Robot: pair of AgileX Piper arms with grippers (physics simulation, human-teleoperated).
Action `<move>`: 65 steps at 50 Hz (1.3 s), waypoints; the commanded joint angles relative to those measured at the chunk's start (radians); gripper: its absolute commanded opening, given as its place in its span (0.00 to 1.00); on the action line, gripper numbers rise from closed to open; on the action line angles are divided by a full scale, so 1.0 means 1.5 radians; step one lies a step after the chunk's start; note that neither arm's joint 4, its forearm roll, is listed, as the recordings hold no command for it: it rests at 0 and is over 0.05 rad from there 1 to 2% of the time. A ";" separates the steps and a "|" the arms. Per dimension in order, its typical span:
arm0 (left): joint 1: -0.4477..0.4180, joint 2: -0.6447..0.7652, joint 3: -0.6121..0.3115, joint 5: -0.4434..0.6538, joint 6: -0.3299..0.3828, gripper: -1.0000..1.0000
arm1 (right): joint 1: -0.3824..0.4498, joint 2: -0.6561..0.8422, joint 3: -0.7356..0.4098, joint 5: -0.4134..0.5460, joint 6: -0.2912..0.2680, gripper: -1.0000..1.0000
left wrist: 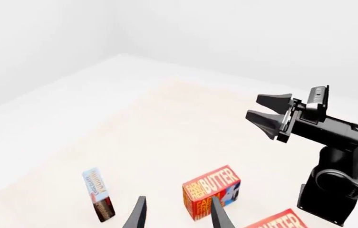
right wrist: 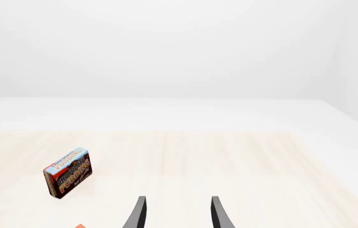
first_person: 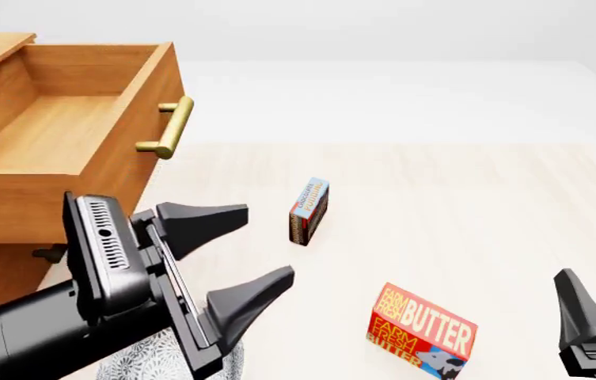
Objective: Put the chocolate pudding in the top drawer of the cabinet and close it.
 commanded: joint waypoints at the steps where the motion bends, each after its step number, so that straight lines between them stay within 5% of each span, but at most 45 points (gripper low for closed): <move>1: -0.013 0.023 0.030 -0.081 -0.015 1.00 | 0.000 0.000 0.000 0.000 0.000 1.00; 26: 0.033 0.102 0.042 -0.180 -0.064 1.00 | 0.000 0.000 0.000 0.000 0.000 1.00; 33: 0.058 0.134 -0.014 -0.119 -0.106 1.00 | 0.000 0.000 0.000 0.000 0.000 1.00; 65: 0.093 0.283 -0.138 -0.061 -0.199 1.00 | 0.000 0.000 0.000 0.000 0.000 1.00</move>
